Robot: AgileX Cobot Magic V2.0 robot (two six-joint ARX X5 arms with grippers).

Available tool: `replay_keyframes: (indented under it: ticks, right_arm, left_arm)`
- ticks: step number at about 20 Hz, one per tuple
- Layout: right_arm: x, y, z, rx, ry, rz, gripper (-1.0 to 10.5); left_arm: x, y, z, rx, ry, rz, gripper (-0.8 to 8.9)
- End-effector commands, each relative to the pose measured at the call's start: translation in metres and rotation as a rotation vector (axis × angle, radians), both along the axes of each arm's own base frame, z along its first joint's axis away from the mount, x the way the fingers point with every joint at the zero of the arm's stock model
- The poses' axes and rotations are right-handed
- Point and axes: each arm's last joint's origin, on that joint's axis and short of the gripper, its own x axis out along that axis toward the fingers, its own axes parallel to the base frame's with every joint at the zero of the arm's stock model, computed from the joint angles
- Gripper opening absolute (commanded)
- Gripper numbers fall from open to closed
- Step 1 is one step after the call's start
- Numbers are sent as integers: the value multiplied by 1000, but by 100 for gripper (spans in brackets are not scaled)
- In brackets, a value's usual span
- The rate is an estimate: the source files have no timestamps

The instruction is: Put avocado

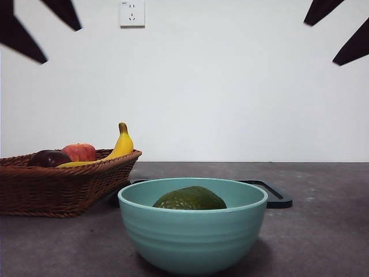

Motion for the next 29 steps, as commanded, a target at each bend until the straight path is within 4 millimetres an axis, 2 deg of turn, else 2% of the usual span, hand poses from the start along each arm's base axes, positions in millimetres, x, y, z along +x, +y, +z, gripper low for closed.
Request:
replay_keyframes:
  ticks: [1,4,12,15,24,29]
  right_arm:
    - [8,8,0,1,9,21,339]
    - [17,22,-10,-17,45,69,339]
    - [40,73,-51,-191,80,139,333]
    - [47,89,-67,-256,65,142,289]
    - [57,116,-102,-349,78,161,261]
    - [59,121,-115,-367,109,176,88]
  left_arm:
    - [-11,-1,-8,-35,42,-115,342]
    - [-20,0,-14,-15,100,-166,342]
    - [-21,-2,-14,-12,99,-183,342]
    - [-21,-2,-14,-12,99,-183,342]
    - [-21,-2,-14,-13,98,-183,342]
    - [-21,-2,-14,-13,96,-183,342]
